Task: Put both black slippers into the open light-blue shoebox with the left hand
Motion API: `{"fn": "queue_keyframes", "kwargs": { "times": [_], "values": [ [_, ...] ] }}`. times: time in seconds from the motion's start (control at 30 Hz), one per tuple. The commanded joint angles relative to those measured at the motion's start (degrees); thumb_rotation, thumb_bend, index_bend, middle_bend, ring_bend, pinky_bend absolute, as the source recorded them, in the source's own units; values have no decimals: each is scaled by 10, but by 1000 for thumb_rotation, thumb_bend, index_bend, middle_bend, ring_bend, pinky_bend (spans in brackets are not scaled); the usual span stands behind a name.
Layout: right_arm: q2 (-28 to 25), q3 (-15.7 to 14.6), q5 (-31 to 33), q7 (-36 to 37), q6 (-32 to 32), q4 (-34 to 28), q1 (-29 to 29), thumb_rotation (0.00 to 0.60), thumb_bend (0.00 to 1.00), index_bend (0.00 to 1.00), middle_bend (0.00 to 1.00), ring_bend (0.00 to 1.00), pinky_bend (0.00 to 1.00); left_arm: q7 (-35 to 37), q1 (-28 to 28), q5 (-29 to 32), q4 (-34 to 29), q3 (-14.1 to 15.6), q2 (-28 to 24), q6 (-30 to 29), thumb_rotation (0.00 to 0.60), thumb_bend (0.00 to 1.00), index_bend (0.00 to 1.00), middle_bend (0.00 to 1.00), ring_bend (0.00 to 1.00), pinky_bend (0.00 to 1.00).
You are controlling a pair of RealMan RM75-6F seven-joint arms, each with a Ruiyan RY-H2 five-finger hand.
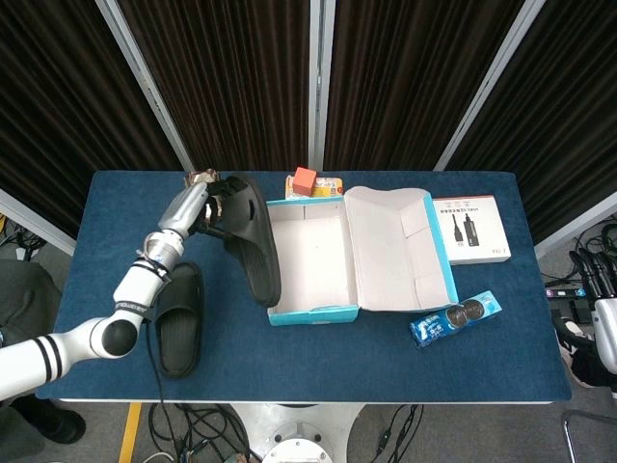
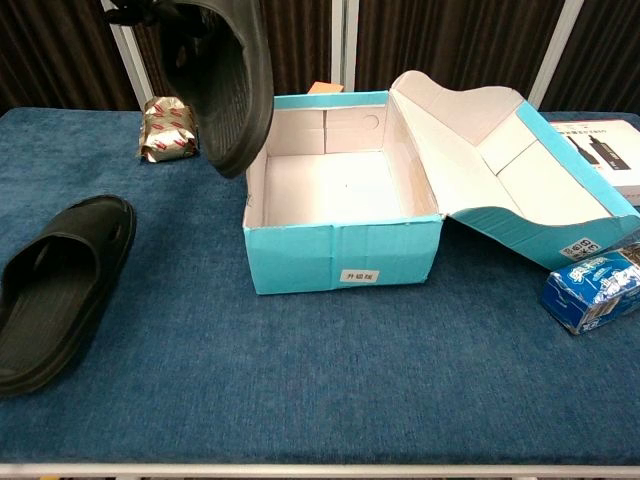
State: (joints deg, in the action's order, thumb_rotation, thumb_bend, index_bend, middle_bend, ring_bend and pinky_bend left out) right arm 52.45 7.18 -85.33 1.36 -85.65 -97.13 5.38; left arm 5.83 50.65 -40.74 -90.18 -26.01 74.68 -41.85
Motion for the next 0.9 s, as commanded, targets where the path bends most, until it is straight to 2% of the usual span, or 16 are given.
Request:
{"fn": "queue_keyframes", "kwargs": {
  "times": [0.03,0.23,0.67,0.9],
  "values": [
    [-3,0,0,-4,2,-7,2,600,142,0,74,0,16,62,13,-41,39,-25,43,36,600,0,568,578,636,853],
    [-3,-3,2,-11,5,-14,2,600,142,0,76,0,16,134,31,-80,85,-41,84,76,600,0,568,574,591,809],
    [-6,-5,10,-20,10,-26,2,600,142,0,76,0,16,203,93,-148,255,-30,199,115,600,0,568,569,585,809],
    [-9,-5,14,-24,14,-30,4,600,142,0,76,0,16,231,123,-169,349,-34,264,104,600,0,569,568,573,808]
  ]
}}
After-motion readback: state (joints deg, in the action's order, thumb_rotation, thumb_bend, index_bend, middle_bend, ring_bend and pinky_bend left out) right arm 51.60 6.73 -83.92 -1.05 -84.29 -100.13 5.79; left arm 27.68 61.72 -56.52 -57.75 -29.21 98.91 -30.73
